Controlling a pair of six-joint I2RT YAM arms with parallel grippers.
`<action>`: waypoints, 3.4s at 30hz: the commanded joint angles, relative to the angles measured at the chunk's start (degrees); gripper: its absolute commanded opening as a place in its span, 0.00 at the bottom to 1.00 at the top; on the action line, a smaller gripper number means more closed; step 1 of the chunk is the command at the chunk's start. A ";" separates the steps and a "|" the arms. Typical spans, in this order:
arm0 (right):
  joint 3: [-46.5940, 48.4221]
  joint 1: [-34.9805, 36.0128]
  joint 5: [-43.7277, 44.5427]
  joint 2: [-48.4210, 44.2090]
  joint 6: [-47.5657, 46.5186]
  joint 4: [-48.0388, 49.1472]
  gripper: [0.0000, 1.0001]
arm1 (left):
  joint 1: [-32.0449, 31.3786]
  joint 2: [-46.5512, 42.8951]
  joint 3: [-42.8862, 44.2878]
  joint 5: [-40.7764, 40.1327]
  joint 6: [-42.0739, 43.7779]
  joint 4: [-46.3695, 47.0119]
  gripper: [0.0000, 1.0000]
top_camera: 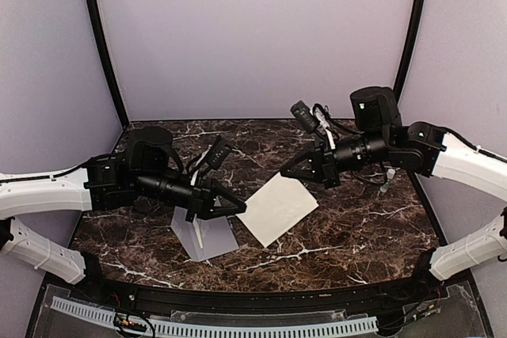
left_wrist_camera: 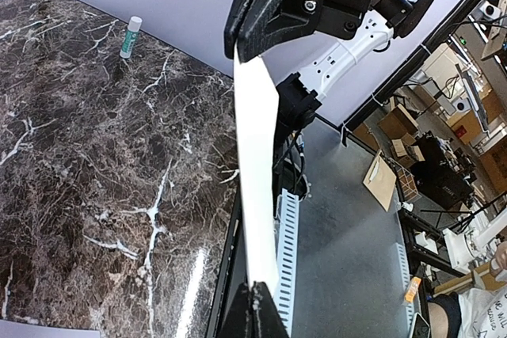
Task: Place the letter into the envelope and seal it
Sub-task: Fold the letter.
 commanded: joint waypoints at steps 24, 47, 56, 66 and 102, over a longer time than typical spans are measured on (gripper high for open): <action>-2.33 -1.32 -0.52 -3.38 0.49 2.40 0.07 | 0.46 -2.61 -1.66 0.39 0.85 0.26 0.00; 8.50 0.14 -10.33 8.34 -11.79 -17.20 0.72 | 0.42 7.67 10.23 11.67 9.31 -19.56 0.00; 9.38 2.50 -12.61 11.94 -15.22 -23.88 0.54 | 0.46 10.03 13.29 12.94 11.56 -23.32 0.00; 9.01 3.24 -12.70 12.35 -15.21 -23.94 0.08 | 0.47 10.35 14.38 12.34 12.23 -24.22 0.00; -12.95 5.65 14.73 -2.16 25.41 60.29 0.00 | -0.13 -3.95 -6.80 -18.08 -13.21 42.14 0.90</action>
